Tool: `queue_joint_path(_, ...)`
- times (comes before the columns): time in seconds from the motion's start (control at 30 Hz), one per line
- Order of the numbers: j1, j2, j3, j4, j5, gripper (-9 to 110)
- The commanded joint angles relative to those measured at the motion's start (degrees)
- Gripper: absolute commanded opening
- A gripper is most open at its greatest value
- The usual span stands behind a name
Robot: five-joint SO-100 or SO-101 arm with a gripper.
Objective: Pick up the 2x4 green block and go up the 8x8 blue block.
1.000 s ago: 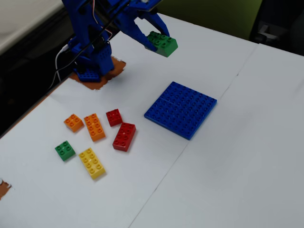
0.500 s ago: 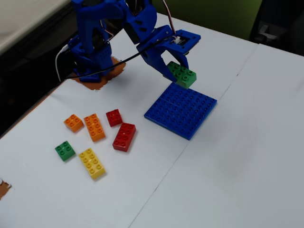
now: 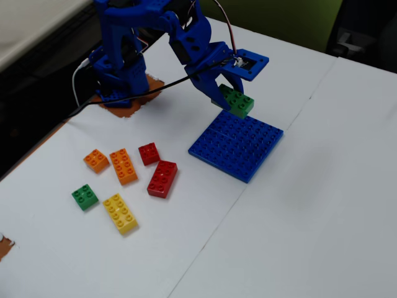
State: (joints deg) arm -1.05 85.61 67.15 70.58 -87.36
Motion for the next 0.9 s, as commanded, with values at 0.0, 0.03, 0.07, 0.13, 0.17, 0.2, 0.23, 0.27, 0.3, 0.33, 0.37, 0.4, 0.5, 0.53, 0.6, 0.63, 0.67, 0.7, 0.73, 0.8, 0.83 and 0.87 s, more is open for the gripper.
queue_joint_path(0.0, -0.9, 3.6, -2.0, -1.1, 0.2, 0)
queue_joint_path(0.03, -1.0, 3.6, -2.5, -1.3, 0.2, 0)
queue_joint_path(0.07, -1.1, 3.5, -2.7, -1.6, 0.1, 0)
queue_joint_path(0.13, -1.3, 3.5, -3.0, -2.3, -0.5, 0)
queue_joint_path(0.17, -1.4, 3.6, -3.2, -2.5, -1.4, 0)
queue_joint_path(0.2, -1.5, 3.6, -3.3, -2.6, -2.3, 0)
queue_joint_path(0.23, -1.6, 3.8, -3.3, -3.2, -2.5, 0)
queue_joint_path(0.27, -1.7, 4.0, -3.3, -3.8, -2.5, 0)
queue_joint_path(0.3, -1.8, 4.0, -3.3, -4.4, -2.5, 0)
queue_joint_path(0.33, -1.8, 4.1, -3.4, -4.7, -2.5, 0)
queue_joint_path(0.37, -1.8, 4.1, -3.7, -4.7, -2.5, 0)
queue_joint_path(0.4, -1.9, 4.1, -4.0, -4.7, -2.5, 0)
queue_joint_path(0.5, -2.1, 4.1, -4.3, -4.2, -2.2, 0)
queue_joint_path(0.53, -2.1, 4.2, -4.3, -4.0, -2.3, 0)
queue_joint_path(0.6, -2.2, 4.3, -4.3, -3.9, -2.5, 0)
queue_joint_path(0.63, -2.2, 4.4, -4.3, -3.8, -2.5, 0)
queue_joint_path(0.67, -2.2, 4.6, -4.3, -3.8, -2.5, 0)
queue_joint_path(0.7, -2.2, 4.6, -4.3, -3.8, -2.5, 0)
queue_joint_path(0.73, -2.2, 4.7, -4.3, -3.7, -2.5, 0)
queue_joint_path(0.8, -2.3, 4.7, -4.3, -3.7, -2.5, 0)
queue_joint_path(0.83, -2.4, 4.7, -4.3, -3.9, -2.5, 0)
queue_joint_path(0.87, -2.4, 4.7, -4.3, -4.0, -2.5, 0)
